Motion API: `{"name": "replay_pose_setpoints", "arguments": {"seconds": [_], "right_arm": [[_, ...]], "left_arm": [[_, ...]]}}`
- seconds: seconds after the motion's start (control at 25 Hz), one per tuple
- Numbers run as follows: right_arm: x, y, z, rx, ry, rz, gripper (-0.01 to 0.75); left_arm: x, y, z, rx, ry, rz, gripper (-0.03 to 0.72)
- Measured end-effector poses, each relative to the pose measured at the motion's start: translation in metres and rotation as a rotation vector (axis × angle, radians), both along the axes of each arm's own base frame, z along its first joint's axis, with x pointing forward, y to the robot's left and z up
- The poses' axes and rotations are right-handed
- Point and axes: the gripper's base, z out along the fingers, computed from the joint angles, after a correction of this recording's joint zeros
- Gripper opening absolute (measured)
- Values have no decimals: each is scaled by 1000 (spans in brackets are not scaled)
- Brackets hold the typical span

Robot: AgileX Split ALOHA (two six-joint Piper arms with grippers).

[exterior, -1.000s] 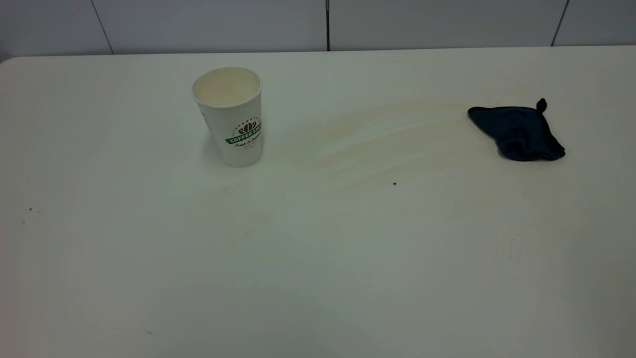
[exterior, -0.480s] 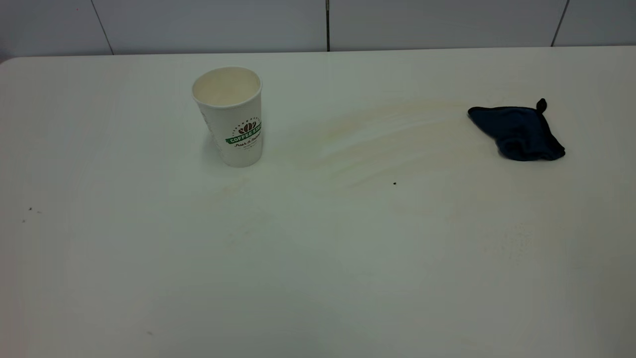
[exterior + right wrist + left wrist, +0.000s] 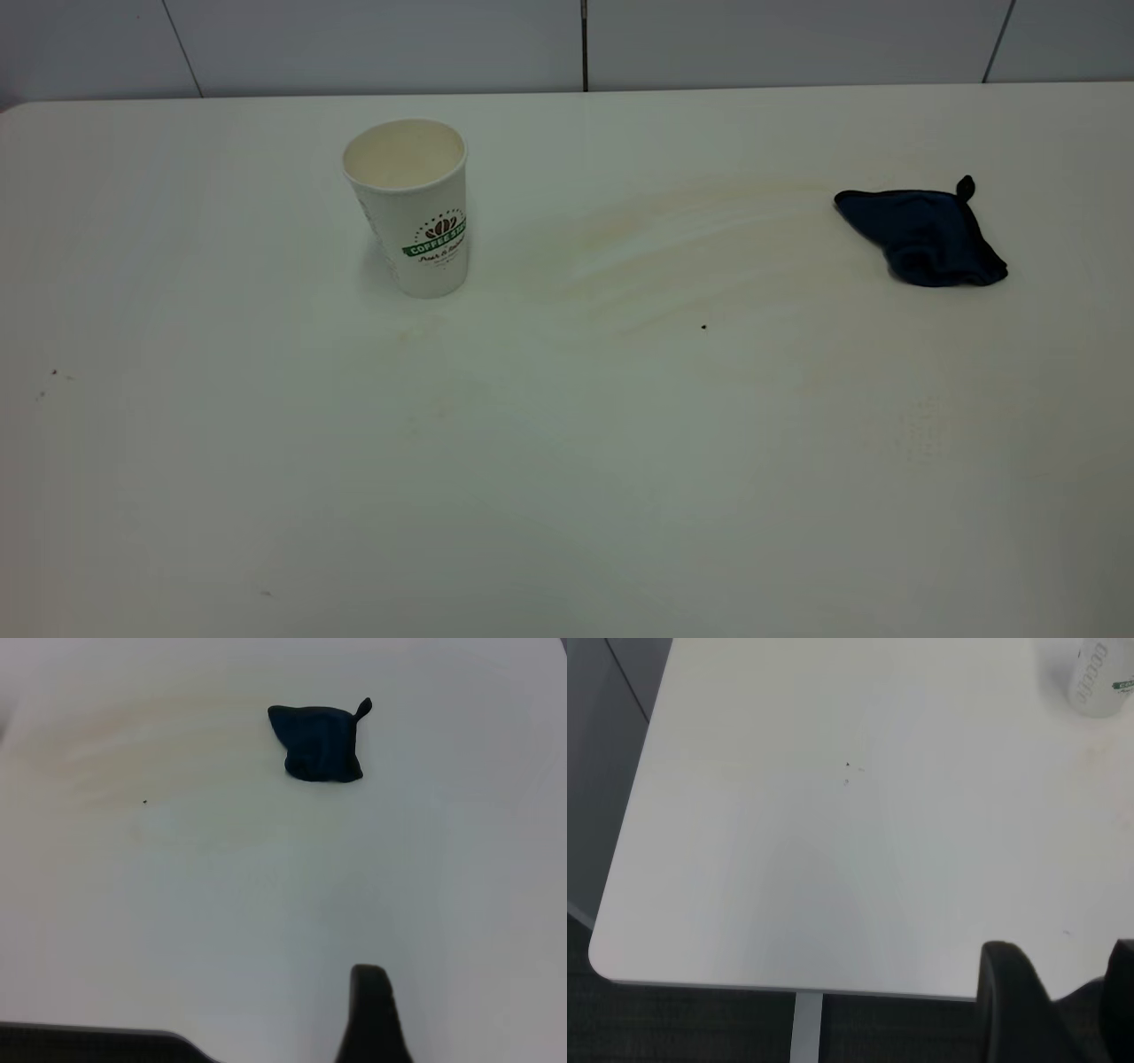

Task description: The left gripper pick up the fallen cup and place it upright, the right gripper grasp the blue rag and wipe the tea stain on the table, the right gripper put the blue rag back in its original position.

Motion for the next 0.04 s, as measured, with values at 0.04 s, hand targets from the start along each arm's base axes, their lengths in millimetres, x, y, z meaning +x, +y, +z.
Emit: {"name": "replay_pose_setpoints", "arguments": {"seconds": [0.04], "right_arm": [[0,0,0,0,0,0,586]], "left_arm": [[0,0,0,0,0,0,278]]}}
